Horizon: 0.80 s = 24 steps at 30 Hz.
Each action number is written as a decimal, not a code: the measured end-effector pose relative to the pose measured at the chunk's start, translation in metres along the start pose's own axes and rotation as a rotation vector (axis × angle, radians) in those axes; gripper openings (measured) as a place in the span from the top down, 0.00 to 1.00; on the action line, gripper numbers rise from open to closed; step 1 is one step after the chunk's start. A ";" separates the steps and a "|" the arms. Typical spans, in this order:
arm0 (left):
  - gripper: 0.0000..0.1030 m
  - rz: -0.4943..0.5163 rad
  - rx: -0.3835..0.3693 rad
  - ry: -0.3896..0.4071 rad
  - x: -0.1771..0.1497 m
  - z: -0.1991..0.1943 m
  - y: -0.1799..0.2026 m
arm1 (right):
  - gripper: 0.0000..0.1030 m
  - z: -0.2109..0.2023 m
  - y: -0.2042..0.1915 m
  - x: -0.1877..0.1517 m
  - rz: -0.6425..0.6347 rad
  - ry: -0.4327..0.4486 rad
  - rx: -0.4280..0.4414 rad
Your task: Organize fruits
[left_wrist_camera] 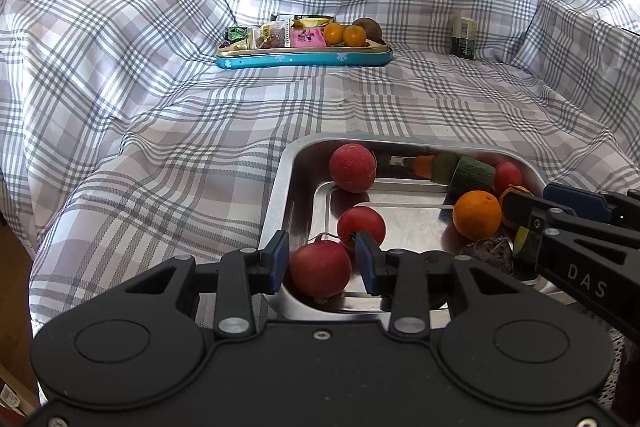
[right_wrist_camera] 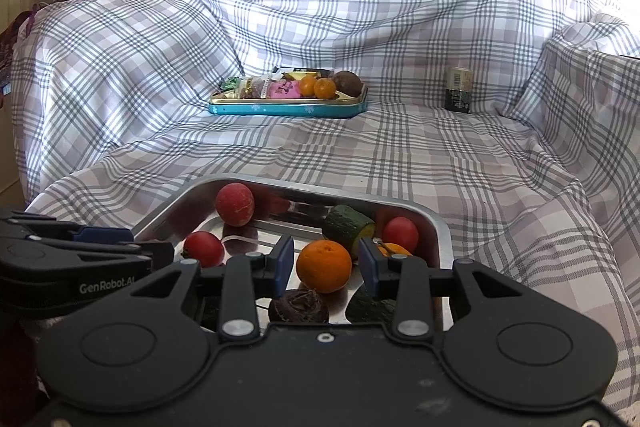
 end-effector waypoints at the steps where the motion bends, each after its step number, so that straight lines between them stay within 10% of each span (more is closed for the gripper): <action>1: 0.55 0.000 0.000 0.000 0.000 0.000 0.000 | 0.63 0.000 0.001 0.000 0.004 0.000 -0.005; 24: 0.55 0.002 0.001 0.000 0.000 0.000 0.000 | 0.63 0.006 0.007 0.000 0.038 -0.014 -0.050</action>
Point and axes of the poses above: each gripper's, at about its wrist camera, not at the fingertips, and z roughly the way its jaws point, y to its right, x to its top, the point moved 6 cm from there along z, roughly the way its jaws point, and after that the axes turned 12 degrees about z, right-handed, at the moved point
